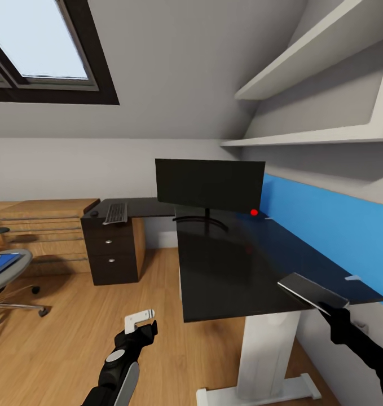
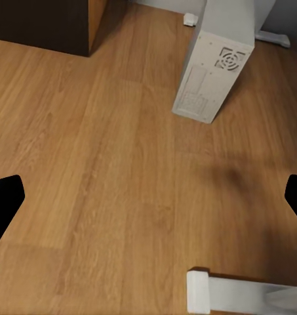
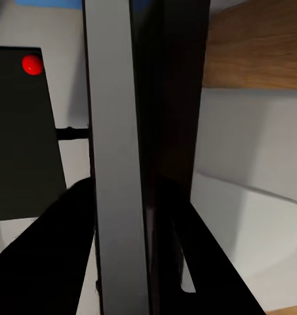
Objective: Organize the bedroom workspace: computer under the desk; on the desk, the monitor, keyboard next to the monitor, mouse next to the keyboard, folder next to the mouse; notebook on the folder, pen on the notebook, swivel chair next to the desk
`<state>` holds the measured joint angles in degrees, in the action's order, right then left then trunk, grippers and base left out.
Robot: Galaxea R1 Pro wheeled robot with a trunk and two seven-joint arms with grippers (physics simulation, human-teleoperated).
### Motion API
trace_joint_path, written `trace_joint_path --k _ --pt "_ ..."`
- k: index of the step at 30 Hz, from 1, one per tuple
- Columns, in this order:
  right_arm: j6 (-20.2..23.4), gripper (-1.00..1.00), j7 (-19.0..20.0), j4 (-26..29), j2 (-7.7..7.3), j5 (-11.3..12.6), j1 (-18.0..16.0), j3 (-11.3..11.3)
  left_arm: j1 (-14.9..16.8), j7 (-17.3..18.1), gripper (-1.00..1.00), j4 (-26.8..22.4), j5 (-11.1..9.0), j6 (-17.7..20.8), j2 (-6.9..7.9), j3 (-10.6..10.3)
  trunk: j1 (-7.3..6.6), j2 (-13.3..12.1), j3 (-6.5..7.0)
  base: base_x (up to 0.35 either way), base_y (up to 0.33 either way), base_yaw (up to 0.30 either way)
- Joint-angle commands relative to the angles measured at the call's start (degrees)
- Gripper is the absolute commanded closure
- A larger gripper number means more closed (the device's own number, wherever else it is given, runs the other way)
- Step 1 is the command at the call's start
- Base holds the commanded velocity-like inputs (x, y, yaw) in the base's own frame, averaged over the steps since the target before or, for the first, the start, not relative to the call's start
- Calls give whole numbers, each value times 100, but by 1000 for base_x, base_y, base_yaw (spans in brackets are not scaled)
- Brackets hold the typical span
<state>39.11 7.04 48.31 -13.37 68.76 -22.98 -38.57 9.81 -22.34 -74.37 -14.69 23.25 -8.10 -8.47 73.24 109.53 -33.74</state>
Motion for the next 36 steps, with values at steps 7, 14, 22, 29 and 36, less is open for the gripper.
trace_joint_path --k 7,14,22,29,36 --pt "11 100 24 81 29 -93 -5 -3 4 -60 -100 -7 -60 15 2 -12 -155 -279 119 0 0 0" --pt "9 100 25 203 38 -94 -5 -2 4 -58 -100 73 -60 13 2 -13 -309 -560 245 0 0 0" --pt "14 100 50 220 126 -84 -5 19 4 -56 -100 114 -60 13 2 -15 -375 -680 299 0 0 0" --pt "25 100 58 424 355 -91 -5 273 4 -39 -100 116 -59 4 9 -10 -375 -680 299 0 0 0" --pt "34 100 200 656 480 -84 -5 603 3 -36 -100 116 -60 4 11 -6 -375 -680 299 -144 112 0"
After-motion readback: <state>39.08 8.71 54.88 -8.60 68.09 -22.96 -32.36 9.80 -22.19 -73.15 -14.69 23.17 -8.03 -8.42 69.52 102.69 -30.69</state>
